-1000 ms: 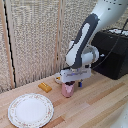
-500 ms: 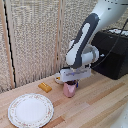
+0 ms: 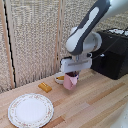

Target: Please focus on the pink mug and carefully direct your gripper towards it. Gently take hold of the pink mug using your grasping instrument. Exercise caution as you elevate the pink mug off the tabletop. Shift the pink mug so it is above the white platter. With precision, slowly place the pink mug onto the white platter.

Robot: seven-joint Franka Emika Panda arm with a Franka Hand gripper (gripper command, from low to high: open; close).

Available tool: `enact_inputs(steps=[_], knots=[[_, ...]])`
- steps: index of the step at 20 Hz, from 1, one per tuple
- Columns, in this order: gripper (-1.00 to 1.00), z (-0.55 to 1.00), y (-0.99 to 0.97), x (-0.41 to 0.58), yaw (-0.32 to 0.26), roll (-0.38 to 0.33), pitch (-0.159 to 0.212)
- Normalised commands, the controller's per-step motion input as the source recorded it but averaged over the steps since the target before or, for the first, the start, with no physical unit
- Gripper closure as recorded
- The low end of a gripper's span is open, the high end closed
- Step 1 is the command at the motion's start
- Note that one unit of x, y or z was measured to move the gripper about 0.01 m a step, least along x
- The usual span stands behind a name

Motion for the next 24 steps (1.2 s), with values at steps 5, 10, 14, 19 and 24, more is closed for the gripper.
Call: enact_inputs(steps=[5,10,14,19,24], knots=[[1.0,0.74,0.52,0.422,0.025,0.117,0.065],[1.0,0.6,0.75,0.529,0.016,0.069,0.105],[1.0,0.39,0.85,0.429,0.02,0.009,0.079],[1.0,0.12,0.91,0.392,0.0,0.0,0.044],[1.0,0.01,0.94,0.299,0.003,-0.012,0.044]])
